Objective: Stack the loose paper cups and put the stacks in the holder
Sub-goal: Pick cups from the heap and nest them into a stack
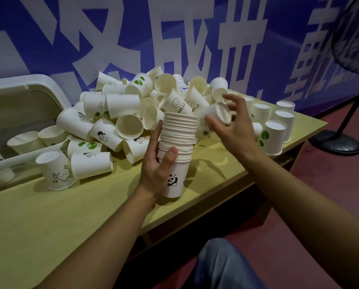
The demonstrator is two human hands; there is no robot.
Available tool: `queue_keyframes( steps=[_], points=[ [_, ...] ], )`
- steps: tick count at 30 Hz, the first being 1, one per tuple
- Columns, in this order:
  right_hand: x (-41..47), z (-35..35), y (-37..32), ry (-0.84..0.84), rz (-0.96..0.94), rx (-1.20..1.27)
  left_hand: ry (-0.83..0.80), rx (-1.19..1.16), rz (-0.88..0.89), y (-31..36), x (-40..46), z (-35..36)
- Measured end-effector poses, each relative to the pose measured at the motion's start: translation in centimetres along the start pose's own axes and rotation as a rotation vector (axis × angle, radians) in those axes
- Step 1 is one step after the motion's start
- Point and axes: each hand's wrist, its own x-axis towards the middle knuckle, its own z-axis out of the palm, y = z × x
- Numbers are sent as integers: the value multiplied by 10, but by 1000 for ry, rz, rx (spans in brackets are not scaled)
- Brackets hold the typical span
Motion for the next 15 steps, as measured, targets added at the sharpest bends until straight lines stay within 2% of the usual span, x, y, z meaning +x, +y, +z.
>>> queue_keyframes(
  steps=[5, 10, 15],
  points=[
    [11, -12, -20, 64, -101, 31, -140, 77, 37, 6, 3, 2],
    [9, -8, -30, 14, -54, 165, -182, 138, 41, 10, 4, 5],
    [5, 3, -35, 32, 0, 229, -258, 239, 34, 15, 6, 7]
  ],
)
